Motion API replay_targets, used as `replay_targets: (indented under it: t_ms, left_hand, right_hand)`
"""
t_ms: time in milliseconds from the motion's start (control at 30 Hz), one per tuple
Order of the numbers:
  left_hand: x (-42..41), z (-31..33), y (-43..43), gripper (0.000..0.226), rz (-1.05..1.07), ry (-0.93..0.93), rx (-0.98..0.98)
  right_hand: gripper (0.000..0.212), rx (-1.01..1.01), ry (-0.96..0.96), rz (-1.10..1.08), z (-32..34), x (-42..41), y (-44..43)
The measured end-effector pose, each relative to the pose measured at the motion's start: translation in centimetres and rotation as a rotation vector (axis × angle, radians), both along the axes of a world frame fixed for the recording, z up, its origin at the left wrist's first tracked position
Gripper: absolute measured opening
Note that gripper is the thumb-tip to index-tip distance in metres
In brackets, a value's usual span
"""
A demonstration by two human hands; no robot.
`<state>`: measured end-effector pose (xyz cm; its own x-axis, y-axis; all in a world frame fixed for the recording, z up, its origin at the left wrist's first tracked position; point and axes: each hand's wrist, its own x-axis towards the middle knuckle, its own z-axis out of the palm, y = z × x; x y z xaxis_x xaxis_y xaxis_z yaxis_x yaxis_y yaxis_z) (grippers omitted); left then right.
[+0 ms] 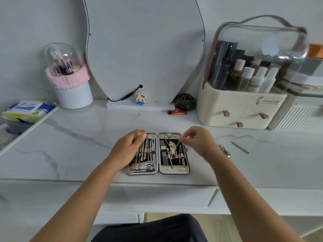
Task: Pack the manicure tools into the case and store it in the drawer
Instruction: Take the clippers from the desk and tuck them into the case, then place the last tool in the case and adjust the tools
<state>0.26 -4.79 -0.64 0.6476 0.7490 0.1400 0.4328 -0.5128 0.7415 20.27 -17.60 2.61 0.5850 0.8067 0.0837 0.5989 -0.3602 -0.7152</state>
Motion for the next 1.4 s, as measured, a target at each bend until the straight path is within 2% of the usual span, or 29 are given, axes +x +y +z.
replay_targets:
  t_ms: [67, 133, 200, 333, 467, 633, 767, 867, 933, 1100, 1267, 1400]
  left_hand:
    - [0.0, 0.0, 0.0, 0.06, -0.004, -0.004, -0.004]
    - [0.0, -0.1, 0.1, 0.061, -0.006, -0.007, 0.0]
    - [0.0, -0.1, 0.2, 0.061, -0.004, -0.009, 0.008]
    - [0.1, 0.0, 0.0, 0.063, 0.002, 0.007, 0.017]
    - [0.0, 0.3, -0.3, 0.061, -0.002, 0.015, 0.02]
    - [0.1, 0.6, -0.2, 0.062, -0.019, 0.049, 0.002]
    - [0.7, 1.9, -1.0, 0.054, -0.008, 0.052, 0.008]
    - [1.8, 3.1, -2.4, 0.049, -0.021, 0.003, 0.051]
    - [2.8, 3.9, -3.5, 0.045, -0.056, -0.058, 0.045]
    - [4.9, 4.8, -6.2, 0.022, -0.155, -0.196, -0.158]
    - [4.8, 4.7, -6.5, 0.017, -0.017, -0.426, -0.455]
    - [4.0, 4.2, -6.3, 0.019, -0.049, -0.44, -0.411]
  right_hand:
    - [0.011, 0.125, -0.058, -0.144, 0.2, 1.9, -2.4]
    - [0.012, 0.153, -0.117, -0.29, 0.4, 4.0, -5.2]
    - [0.018, 0.08, -0.155, -0.387, -0.1, 5.4, -7.4]
    - [0.03, -0.106, -0.127, -0.435, -2.0, 5.9, -8.5]
    - [0.018, -0.132, -0.185, -0.456, -2.2, 5.8, -7.8]
    - [0.022, -0.205, -0.153, -0.385, -1.1, 5.7, -7.4]
    - [0.02, -0.213, -0.123, -0.335, -0.7, 5.6, -7.3]
    - [0.014, -0.079, -0.043, -0.29, -0.8, 4.2, -6.7]
    - [0.019, 0.038, 0.013, -0.219, -0.8, 2.5, -5.9]
    - [0.014, 0.259, 0.028, -0.008, 0.4, -2.2, -3.4]
    - [0.014, 0.336, 0.02, 0.038, 1.2, -4.0, -2.2]
    - [0.017, 0.317, 0.133, 0.084, 1.1, -3.6, -1.7]
